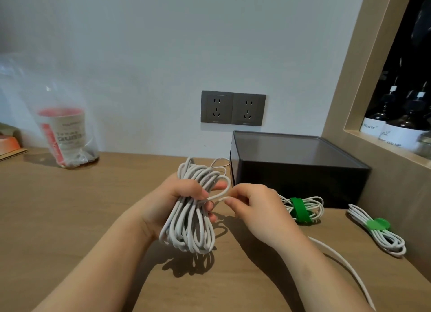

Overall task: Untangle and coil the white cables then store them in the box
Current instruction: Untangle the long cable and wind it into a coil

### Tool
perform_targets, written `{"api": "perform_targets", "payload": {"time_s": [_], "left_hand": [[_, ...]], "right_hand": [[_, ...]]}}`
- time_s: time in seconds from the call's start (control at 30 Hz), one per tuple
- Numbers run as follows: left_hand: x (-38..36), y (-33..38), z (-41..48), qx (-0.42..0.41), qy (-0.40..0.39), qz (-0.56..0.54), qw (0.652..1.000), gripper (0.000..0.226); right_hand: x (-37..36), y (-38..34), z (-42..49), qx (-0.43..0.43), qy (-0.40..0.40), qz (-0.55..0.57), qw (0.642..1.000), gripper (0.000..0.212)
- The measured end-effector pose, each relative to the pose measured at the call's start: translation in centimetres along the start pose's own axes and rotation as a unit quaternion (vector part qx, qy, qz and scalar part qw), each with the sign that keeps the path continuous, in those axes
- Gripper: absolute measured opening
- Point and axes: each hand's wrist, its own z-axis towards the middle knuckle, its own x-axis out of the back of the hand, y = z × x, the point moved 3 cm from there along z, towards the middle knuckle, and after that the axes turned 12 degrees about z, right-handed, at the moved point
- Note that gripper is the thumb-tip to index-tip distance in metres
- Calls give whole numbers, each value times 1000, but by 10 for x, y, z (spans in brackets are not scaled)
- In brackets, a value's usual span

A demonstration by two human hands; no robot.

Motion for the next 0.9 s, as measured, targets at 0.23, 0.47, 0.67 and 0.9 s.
{"api": "perform_targets", "payload": {"time_s": [0.23, 0.47, 0.67, 0.9], "left_hand": [[0, 4, -2, -1, 29, 60, 998, 31], [0, 1, 0, 26, 74, 137, 987, 53], [1, 0, -1, 30, 120, 158, 980, 45], [4, 1, -1, 22, 138, 220, 965, 46]], "right_hand": [[18, -7, -3, -20, 52, -175, 983, 38], [12, -5, 0, 19, 45, -14, 999, 21], [9, -8, -1, 59, 55, 4, 997, 15], [1, -7, -1, 14, 44, 163, 986, 18]]}}
